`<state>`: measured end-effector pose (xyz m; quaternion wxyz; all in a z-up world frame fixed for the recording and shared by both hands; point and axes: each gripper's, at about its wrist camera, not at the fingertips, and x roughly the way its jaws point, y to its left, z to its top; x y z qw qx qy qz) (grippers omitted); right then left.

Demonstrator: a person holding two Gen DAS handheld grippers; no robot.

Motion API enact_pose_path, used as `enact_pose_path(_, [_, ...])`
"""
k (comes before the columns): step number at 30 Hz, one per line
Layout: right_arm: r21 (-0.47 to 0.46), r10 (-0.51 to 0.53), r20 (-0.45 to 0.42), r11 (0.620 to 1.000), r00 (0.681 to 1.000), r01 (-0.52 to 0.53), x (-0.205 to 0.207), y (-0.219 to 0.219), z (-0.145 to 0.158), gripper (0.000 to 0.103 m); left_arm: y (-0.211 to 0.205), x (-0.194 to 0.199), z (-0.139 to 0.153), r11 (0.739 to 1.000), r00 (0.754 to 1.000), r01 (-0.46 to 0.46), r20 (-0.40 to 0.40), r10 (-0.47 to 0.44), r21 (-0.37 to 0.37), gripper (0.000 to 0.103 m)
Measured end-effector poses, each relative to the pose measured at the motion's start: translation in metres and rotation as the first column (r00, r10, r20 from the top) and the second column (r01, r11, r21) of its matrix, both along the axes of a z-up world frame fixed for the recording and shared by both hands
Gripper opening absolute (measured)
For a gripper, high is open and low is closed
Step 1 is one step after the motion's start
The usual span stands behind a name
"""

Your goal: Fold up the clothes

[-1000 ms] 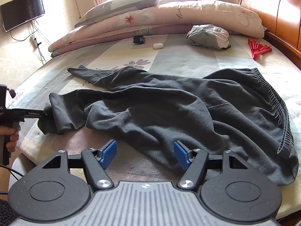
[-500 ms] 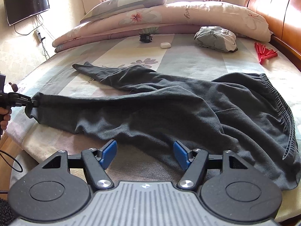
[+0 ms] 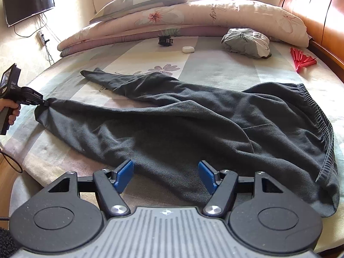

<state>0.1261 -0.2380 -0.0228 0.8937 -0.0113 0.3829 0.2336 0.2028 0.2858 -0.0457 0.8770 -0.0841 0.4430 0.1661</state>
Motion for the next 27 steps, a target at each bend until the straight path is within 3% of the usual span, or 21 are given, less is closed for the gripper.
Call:
enact_pose_path(10, [0.021,-0.013,-0.027,1.000,1.000,0.013,0.007,-0.006,-0.006,0.072,0.018,-0.020,0.022,0.996,0.995,-0.088,0.050,0.088,-0.002,0.019])
enact_pose_path(12, [0.024,-0.002,-0.031,1.000,1.000,0.003,0.007,-0.003,-0.008,0.072,0.021,-0.032,0.027,0.995,0.993,-0.095,0.069,0.098,-0.037,0.023])
enact_pose_path(14, [0.028,0.008,-0.034,1.000,0.999,-0.007,0.008,0.000,-0.010,0.072,0.020,-0.044,0.027,0.991,0.992,-0.092,0.074,0.099,-0.098,0.035])
enact_pose_path(16, [0.034,0.014,-0.041,0.999,0.999,-0.013,0.008,0.001,-0.013,0.072,0.018,-0.056,0.025,0.982,0.993,-0.082,0.073,0.096,-0.169,0.039])
enact_pose_path(21, [0.035,0.022,-0.048,0.999,0.999,-0.020,0.007,0.002,-0.016,0.072,0.006,-0.079,0.001,0.926,0.994,-0.077,0.043,0.100,-0.370,0.039])
enact_pose_path(27, [0.036,0.010,-0.055,0.999,0.998,-0.008,0.006,-0.002,-0.016,0.072,0.008,-0.089,-0.034,0.860,0.984,-0.124,0.047,0.169,-0.495,0.039])
